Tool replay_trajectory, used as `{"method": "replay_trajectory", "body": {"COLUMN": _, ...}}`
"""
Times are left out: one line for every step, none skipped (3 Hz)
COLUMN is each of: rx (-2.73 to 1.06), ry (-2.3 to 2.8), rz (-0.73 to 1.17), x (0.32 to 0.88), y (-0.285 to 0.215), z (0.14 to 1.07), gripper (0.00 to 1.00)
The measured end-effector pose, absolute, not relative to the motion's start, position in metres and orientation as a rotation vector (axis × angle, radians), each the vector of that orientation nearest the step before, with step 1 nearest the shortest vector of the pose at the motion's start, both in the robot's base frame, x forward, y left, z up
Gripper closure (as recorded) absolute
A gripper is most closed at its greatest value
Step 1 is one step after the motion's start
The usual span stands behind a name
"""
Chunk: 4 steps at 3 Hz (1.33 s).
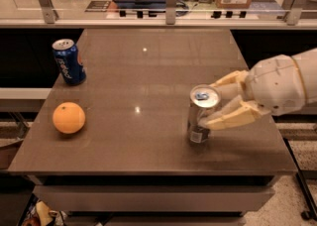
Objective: Move redbull can near orange
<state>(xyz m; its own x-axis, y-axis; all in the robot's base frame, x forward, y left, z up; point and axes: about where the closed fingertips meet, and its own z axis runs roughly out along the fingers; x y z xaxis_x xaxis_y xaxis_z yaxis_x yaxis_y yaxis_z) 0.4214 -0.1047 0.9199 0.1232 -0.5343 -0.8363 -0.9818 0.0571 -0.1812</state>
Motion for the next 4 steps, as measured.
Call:
{"method": "replay_trajectory", "body": {"rx": -1.601, "ry": 1.508, "rz": 0.68, "x": 0.423, "y": -0.063, "z": 0.928, "gripper": 1.0}}
{"method": "replay_trajectory", "body": {"rx": -1.605, "ry": 1.498, "rz": 0.663, "x": 0.43, "y": -0.025, "z": 0.931, "gripper": 1.0}}
{"method": "replay_trajectory", "body": {"rx": -1.609, "ry": 1.5, "rz": 0.656, "x": 0.445, "y": 0.003, "z": 0.929, "gripper": 1.0}}
{"method": "replay_trajectory", "body": {"rx": -1.617, "ry": 1.479, "rz": 0.685, "x": 0.457, "y": 0.026, "z": 0.927, "gripper": 1.0}}
